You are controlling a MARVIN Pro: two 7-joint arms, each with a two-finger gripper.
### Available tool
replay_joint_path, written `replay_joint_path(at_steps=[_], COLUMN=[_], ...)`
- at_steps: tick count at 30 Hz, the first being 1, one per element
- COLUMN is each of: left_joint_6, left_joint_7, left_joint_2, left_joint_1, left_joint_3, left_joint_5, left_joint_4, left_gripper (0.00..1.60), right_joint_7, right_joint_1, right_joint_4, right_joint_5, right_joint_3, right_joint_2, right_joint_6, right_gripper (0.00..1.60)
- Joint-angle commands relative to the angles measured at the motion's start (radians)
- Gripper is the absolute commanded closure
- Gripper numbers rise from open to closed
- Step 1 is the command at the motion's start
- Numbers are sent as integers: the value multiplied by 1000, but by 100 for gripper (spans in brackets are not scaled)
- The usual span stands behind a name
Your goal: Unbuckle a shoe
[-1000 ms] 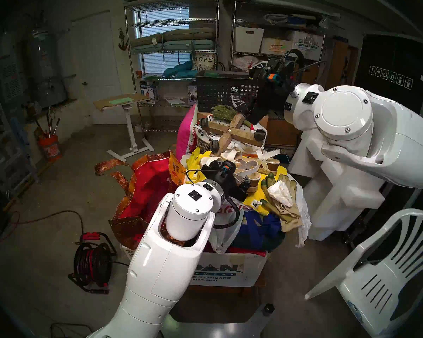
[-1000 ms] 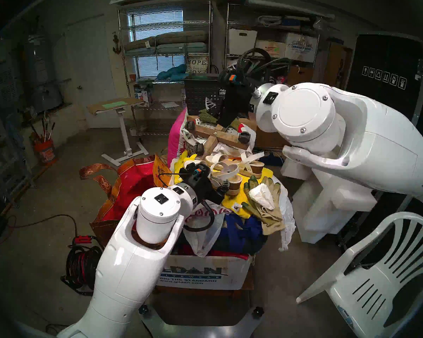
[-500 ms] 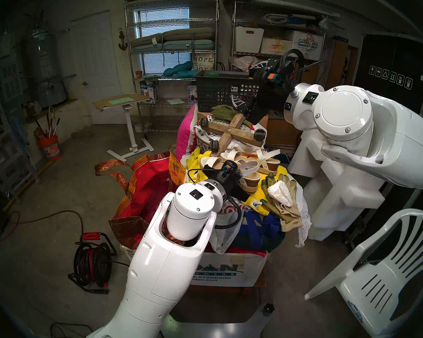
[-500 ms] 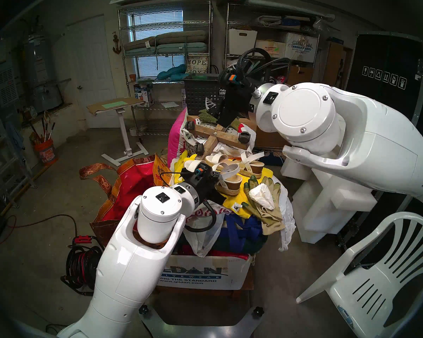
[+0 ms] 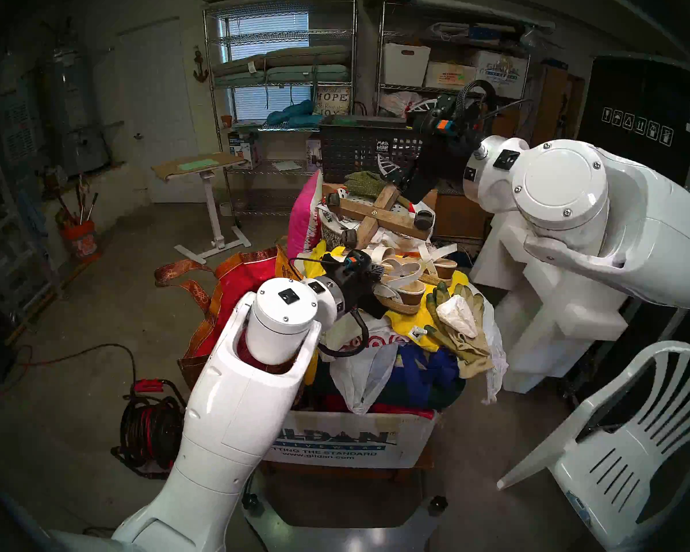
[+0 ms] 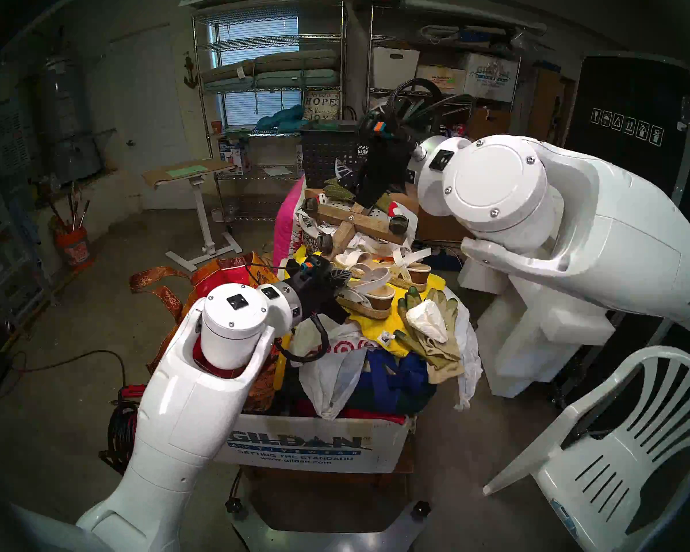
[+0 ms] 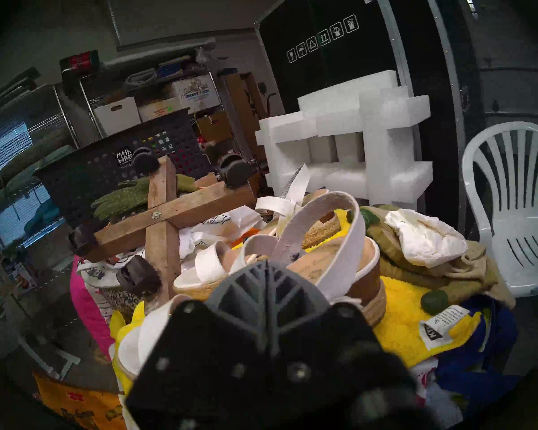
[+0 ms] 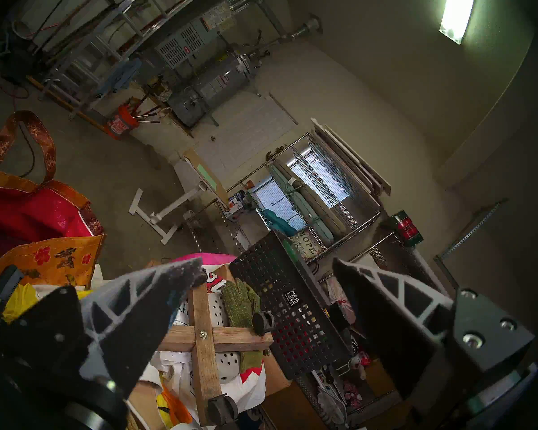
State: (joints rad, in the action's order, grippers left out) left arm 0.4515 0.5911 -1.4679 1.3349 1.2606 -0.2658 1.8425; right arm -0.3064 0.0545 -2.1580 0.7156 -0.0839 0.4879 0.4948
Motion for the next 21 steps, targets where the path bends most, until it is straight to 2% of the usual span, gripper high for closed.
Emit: replay_joint_path(at_steps=[1,5,10,12,16,17,21], left_joint_6=[-108,-185,-274,-279,-326,-331,-376], left_joint_7=[112,194,234,233,247,242,271], left_joint_2=[72,96,87,74,68,54,40], left_joint_1=[-104,-155,-218,-214,-264,-250,-310], left_joint_3=[29,26,38,50,46,60,60], left_joint_5=[19,11,11,3,-3,-12,-17], left_joint_4=[-62,-156,-238,-238,-278,-266,-296], left_gripper=[160,160,160,160,160,160,160], right_joint_7=[-6,-6,-6,-6,-6,-6,-5], right_joint_1=[15,15,15,15,15,15,14], right_joint_4=[2,2,2,2,2,2,2], right_joint_5=[0,0,0,0,-1,-1,-1], right_joint_3=[-16,-16,-17,-16,-16,-16,-16], right_joint_2=[-2,-2,-2,-2,-2,-2,-2], right_joint_6=[-3,-3,-3,-3,-3,-3,-3], right_gripper=[0,0,0,0,0,0,0])
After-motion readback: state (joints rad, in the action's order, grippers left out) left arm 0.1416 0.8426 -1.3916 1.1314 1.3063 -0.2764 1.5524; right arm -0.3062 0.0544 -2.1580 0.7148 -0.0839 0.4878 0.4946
